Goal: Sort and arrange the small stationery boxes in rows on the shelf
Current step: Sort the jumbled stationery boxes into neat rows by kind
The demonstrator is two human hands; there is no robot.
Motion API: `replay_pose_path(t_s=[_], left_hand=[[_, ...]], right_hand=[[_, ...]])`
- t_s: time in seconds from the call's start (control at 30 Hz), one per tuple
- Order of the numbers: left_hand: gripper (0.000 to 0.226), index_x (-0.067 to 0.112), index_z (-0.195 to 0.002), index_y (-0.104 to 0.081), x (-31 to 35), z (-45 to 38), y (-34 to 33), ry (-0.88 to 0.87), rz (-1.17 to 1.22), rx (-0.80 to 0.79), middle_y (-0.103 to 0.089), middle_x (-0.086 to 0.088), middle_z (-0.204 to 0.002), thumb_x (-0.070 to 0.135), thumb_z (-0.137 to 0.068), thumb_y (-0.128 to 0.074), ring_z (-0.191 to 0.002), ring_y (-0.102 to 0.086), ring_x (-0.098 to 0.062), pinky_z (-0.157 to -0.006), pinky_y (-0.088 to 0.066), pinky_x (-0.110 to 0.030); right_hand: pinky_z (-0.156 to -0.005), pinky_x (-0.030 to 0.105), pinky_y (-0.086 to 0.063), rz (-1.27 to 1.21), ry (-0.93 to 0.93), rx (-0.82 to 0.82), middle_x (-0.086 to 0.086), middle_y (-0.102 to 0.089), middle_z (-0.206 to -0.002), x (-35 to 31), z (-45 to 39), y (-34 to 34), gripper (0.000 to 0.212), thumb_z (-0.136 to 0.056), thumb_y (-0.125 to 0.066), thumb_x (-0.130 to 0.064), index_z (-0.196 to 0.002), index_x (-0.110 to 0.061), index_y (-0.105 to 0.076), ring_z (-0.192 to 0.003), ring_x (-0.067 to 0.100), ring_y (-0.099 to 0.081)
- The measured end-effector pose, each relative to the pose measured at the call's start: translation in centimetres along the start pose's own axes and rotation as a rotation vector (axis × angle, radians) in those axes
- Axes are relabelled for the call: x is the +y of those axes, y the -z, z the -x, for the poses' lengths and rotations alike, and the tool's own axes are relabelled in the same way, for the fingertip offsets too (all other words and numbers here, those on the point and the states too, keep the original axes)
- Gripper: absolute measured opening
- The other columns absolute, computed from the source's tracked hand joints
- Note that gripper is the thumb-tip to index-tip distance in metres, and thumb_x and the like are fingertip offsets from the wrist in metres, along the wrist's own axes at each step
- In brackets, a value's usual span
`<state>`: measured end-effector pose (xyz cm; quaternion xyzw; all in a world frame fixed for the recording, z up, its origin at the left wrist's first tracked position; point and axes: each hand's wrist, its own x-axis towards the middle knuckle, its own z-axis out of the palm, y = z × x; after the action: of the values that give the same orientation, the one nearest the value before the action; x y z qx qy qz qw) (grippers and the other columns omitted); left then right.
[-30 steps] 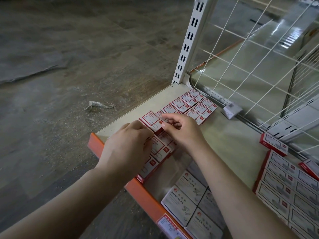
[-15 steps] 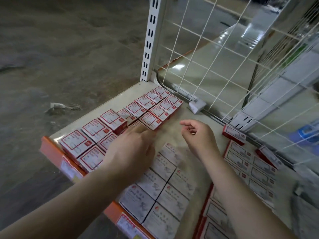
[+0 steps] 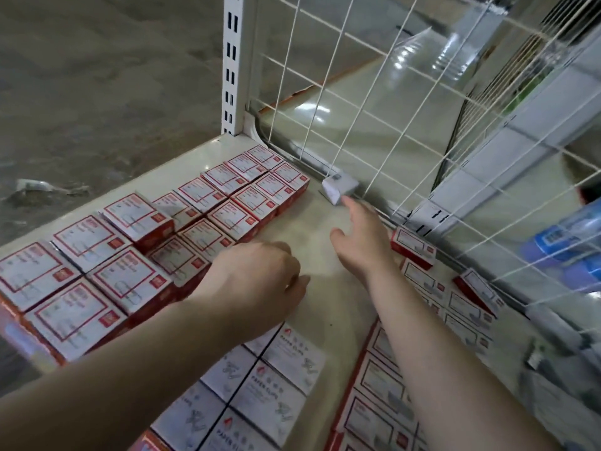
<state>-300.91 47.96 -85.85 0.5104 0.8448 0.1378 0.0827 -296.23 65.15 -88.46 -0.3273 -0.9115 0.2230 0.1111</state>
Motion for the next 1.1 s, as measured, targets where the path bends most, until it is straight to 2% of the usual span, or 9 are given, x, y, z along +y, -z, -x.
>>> replay_pose_path(t_s=[0.1,0.23,0.37,0.57,0.67,0.83,0.93,1.03,1.1], left_hand=[[0.039,0.024,-0.095,-0.062,0.0,-0.2,0.0,-0.002,-0.021,0.006,-0.051,0.01,-0.092,0.046,-0.094,-0.03,-0.084,-0.052,-0.009,-0.065,-0.044,-0.024],[0.033,0.024,-0.093,-0.061,0.0,-0.2,-0.3,0.026,0.023,0.014,-0.047,0.011,-0.088,0.044,-0.093,-0.034,-0.085,-0.049,-0.007,-0.067,-0.044,-0.023],[0.03,0.023,-0.092,-0.059,0.3,-0.2,-0.2,0.023,0.047,0.014,-0.048,0.009,-0.091,0.042,-0.093,-0.036,-0.089,-0.048,-0.007,-0.074,-0.047,-0.026],[0.03,0.024,-0.095,-0.06,0.3,0.5,-0.2,0.032,0.06,0.011,-0.049,0.009,-0.094,0.041,-0.094,-0.036,-0.091,-0.049,-0.007,-0.075,-0.049,-0.029],[0.03,0.024,-0.1,-0.06,0.5,0.7,0.0,0.02,0.052,-0.003,-0.049,0.01,-0.099,0.04,-0.095,-0.035,-0.095,-0.049,-0.008,-0.078,-0.049,-0.029],[0.031,0.025,-0.106,-0.059,0.7,1.1,0.0,0.015,0.038,-0.015,-0.05,0.011,-0.106,0.04,-0.096,-0.034,-0.099,-0.048,-0.009,-0.08,-0.048,-0.029],[0.032,0.026,-0.11,-0.059,0.8,1.5,-0.1,0.014,0.036,-0.014,-0.05,0.011,-0.111,0.038,-0.096,-0.033,-0.102,-0.048,-0.009,-0.084,-0.047,-0.029],[0.033,0.027,-0.112,-0.059,0.8,2.1,-0.4,0.005,0.034,-0.001,-0.05,0.01,-0.113,0.036,-0.096,-0.031,-0.104,-0.048,-0.009,-0.086,-0.046,-0.028],[0.033,0.028,-0.113,-0.059,0.7,2.4,-0.5,0.009,0.039,0.017,-0.05,0.011,-0.113,0.037,-0.096,-0.032,-0.103,-0.047,-0.008,-0.085,-0.046,-0.027]], right_hand=[[-0.098,0.02,-0.024,0.04,0.051,-0.019,0.005,-0.033,-0.147,0.0,-1.2,-0.4,0.057,-0.085,-0.049,-0.005,-0.141,-0.009,-0.034,-0.132,0.022,-0.033],[-0.106,0.026,-0.023,0.084,0.055,-0.072,0.003,-0.02,-0.154,0.6,-2.7,-1.3,0.062,-0.088,-0.048,-0.008,-0.145,-0.01,-0.025,-0.137,0.024,-0.026],[-0.105,0.029,-0.027,0.08,0.063,-0.022,0.003,-0.025,-0.153,0.7,-3.4,-1.8,0.059,-0.088,-0.05,-0.009,-0.144,-0.011,-0.03,-0.136,0.024,-0.028],[-0.086,0.022,-0.034,0.056,0.106,0.108,0.003,-0.048,-0.131,0.5,-2.6,-1.5,0.038,-0.088,-0.052,-0.009,-0.126,-0.011,-0.053,-0.118,0.02,-0.046],[-0.07,0.017,-0.026,0.027,0.135,0.141,0.002,-0.055,-0.117,0.8,-1.2,-1.3,0.026,-0.087,-0.056,-0.013,-0.113,-0.011,-0.06,-0.103,0.018,-0.05],[-0.066,0.023,-0.028,0.043,0.16,0.128,-0.002,-0.061,-0.102,1.4,1.7,-0.4,0.014,-0.086,-0.059,-0.023,-0.093,-0.013,-0.066,-0.098,0.016,-0.051],[-0.062,0.023,-0.035,0.091,0.186,0.119,-0.009,-0.056,-0.088,1.8,3.5,0.1,0.019,-0.087,-0.058,-0.032,-0.083,-0.015,-0.065,-0.09,0.014,-0.051],[-0.058,0.014,-0.034,0.082,0.237,0.13,-0.011,-0.051,-0.082,2.1,5.2,0.8,0.042,-0.082,-0.053,-0.054,-0.075,-0.015,-0.065,-0.081,0.013,-0.051],[-0.056,0.015,-0.037,0.033,0.239,0.152,-0.01,-0.052,-0.085,2.1,6.0,1.1,0.04,-0.076,-0.055,-0.053,-0.075,-0.014,-0.066,-0.081,0.015,-0.053]])
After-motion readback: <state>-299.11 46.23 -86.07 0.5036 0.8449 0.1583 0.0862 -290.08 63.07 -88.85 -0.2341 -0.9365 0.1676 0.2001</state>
